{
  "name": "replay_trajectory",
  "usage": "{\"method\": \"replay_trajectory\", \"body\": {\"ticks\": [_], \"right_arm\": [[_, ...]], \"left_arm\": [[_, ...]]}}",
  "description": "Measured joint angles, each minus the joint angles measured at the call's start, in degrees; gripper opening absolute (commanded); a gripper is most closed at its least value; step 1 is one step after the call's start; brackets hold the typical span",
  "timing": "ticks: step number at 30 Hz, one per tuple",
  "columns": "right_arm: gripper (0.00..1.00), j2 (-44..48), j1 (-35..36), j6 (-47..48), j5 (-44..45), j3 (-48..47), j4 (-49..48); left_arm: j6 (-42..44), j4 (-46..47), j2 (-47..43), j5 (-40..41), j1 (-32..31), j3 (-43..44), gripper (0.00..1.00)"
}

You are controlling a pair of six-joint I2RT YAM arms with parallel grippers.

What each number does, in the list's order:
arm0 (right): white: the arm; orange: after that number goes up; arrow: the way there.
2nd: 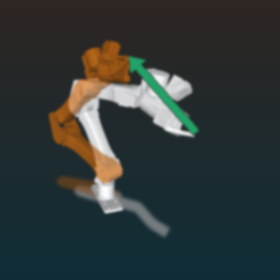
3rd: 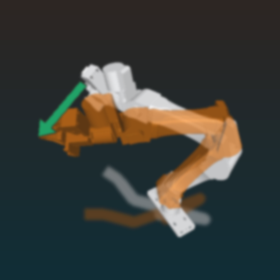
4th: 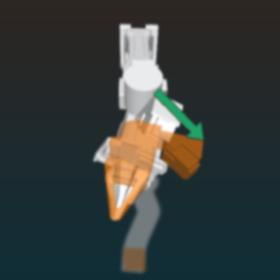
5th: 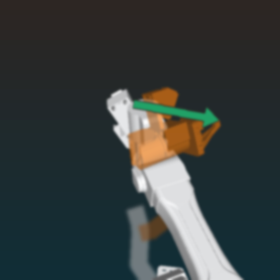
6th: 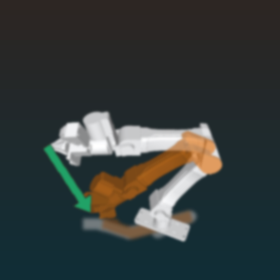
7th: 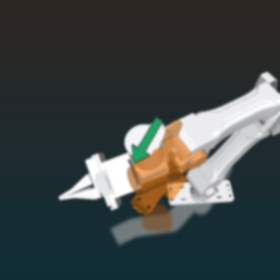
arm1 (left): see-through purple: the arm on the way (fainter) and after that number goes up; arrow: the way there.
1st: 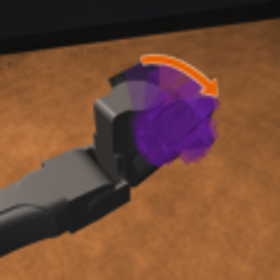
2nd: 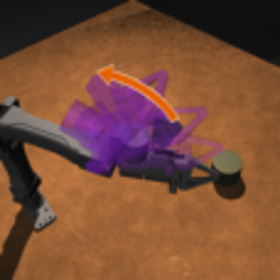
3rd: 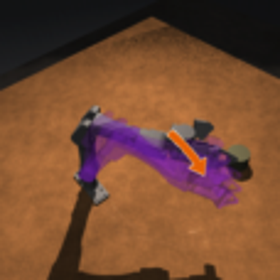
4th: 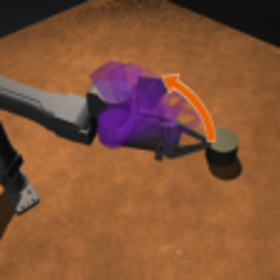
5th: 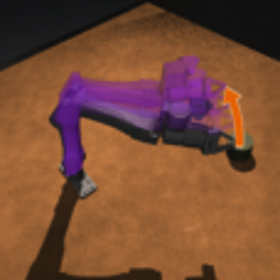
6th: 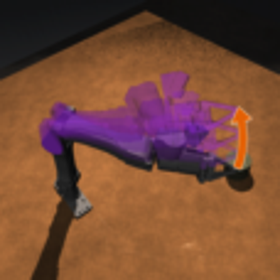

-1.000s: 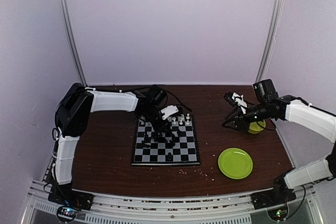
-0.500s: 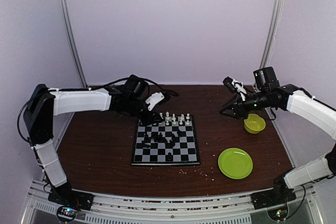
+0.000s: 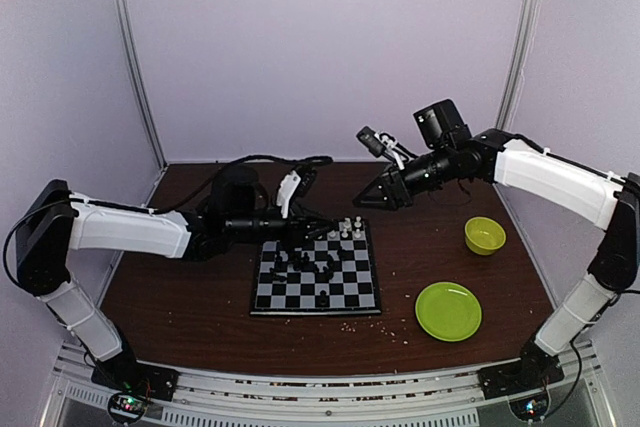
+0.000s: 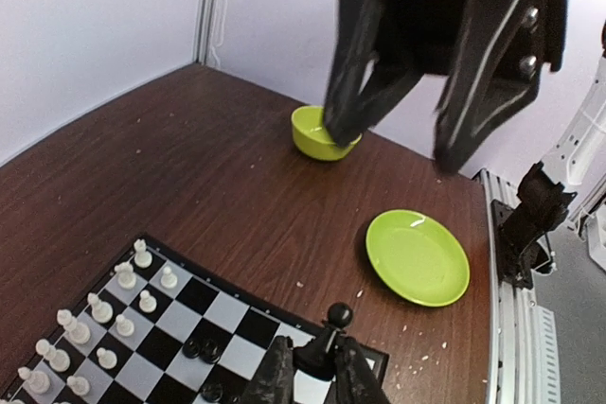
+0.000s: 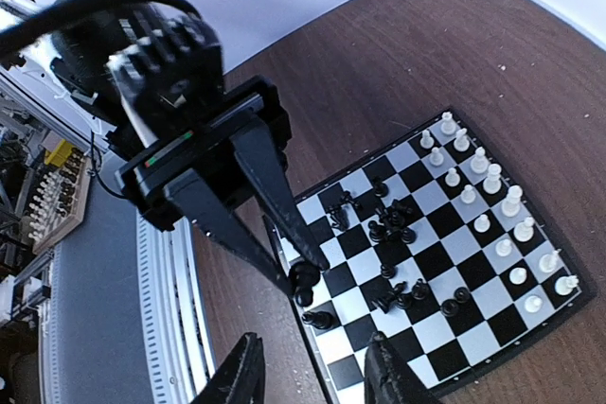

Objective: Set up the chess pieces on the board
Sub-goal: Pass from the left arm to the right

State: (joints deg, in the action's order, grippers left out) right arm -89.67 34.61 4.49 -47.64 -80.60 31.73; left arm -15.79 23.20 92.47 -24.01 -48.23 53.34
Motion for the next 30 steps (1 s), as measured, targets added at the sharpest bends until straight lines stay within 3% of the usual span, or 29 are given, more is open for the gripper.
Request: {"method": "replay_trajectory", "body": {"ticks": [8, 19, 25, 30], "right_arm": [[0.32, -4.9, 2.7, -5.0, -2.3, -1.4, 0.5], [0.27, -4.9, 3.0, -8.0, -3.7, -1.4, -0.4], [0.2, -4.9, 3.0, -9.1, -4.5, -1.4, -1.4], [0.2, -5.5, 3.1, -10.2, -5.7, -1.4, -2.3]], "left_arm": [[-2.2, 7.2, 0.0, -0.2, -1.2, -1.4, 0.14], [-3.0, 9.7, 0.0, -0.7, -1.4, -1.6, 0.14], [-3.0, 9.8, 0.0, -1.2, -1.7, -1.6, 0.14], [-3.0, 9.7, 0.0, -1.5, -1.8, -1.6, 0.14]]}}
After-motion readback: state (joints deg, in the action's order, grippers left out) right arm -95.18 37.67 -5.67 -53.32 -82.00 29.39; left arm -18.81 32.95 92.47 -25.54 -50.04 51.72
